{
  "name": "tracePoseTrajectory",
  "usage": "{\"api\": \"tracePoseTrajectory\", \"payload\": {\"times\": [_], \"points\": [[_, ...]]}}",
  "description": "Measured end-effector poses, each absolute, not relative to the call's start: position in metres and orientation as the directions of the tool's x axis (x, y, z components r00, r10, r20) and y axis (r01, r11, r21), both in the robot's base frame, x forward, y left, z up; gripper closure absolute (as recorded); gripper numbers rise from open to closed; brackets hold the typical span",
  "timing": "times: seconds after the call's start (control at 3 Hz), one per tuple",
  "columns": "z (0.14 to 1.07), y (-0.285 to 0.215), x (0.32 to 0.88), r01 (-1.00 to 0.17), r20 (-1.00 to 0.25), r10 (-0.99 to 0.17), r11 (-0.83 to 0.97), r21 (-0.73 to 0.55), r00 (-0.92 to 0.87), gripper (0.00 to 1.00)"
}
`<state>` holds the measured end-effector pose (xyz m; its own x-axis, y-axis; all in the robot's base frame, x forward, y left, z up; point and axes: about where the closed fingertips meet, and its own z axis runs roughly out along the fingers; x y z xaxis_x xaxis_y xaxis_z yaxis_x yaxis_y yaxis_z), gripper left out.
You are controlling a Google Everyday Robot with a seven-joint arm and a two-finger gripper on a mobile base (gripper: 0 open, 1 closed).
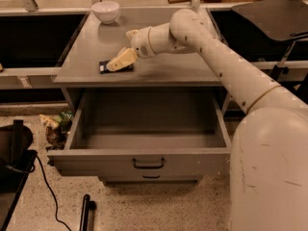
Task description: Place rxbar blueberry into top drawer
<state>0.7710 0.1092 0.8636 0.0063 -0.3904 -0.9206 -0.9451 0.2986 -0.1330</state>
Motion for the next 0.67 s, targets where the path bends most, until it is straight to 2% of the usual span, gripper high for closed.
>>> {"api": "tracePoseTrajectory", "payload": {"times": [0.67], "points": [[0.851, 0.147, 0.744, -0.979, -0.936, -0.352, 0.191, -0.067, -0.005, 0.0]]}}
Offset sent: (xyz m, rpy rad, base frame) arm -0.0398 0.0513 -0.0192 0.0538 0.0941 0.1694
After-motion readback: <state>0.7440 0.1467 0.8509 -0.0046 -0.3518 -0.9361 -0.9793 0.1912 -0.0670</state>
